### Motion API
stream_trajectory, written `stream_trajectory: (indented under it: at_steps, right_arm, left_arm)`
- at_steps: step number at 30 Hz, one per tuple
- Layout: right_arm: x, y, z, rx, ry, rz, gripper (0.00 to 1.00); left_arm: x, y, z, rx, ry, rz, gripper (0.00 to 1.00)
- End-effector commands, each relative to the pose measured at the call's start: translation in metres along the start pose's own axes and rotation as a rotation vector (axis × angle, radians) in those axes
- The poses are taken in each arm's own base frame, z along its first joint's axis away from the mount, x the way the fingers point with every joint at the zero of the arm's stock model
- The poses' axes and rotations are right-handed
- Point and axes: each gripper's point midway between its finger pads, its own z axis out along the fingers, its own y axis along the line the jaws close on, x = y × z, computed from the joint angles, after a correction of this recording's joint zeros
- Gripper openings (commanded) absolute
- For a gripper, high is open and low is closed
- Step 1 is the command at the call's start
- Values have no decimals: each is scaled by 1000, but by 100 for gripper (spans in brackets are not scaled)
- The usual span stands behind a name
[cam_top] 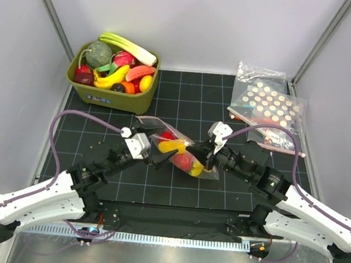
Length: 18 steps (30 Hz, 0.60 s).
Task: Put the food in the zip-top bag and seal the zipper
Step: Zip the zipper food storage bag at the center of the board.
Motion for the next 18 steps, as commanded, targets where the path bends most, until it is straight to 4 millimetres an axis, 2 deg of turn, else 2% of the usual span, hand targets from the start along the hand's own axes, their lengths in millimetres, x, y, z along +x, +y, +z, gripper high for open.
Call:
stream_trajectory:
  at_steps: [1,4,6,13,15,16,18]
  right_arm:
    - [-33,16,-6,-81,-72,2,1]
    - [-33,23,-8,-123,-69,-7,1]
    - [-33,26,-8,-137,-69,-11,1]
    - [-31,37,-10,-208,-67,-33,1]
    - [-31,39,-12,-218,-71,-34,1]
    - [-32,39,-12,-218,-74,-36,1]
    - [-31,39,-12,-219,-75,-37,1]
  left_arm:
    - [-42,-21,-7,129,-171,120,82]
    - [-41,-35,-9,196,-168,140,77]
    - [-45,-35,-7,202,-158,133,75]
    - [-33,-55,0,307,-78,122,70]
    - [-28,-55,3,313,-47,129,65]
    - [-28,-55,4,310,-41,129,58]
    - [-26,-55,6,312,-32,129,55]
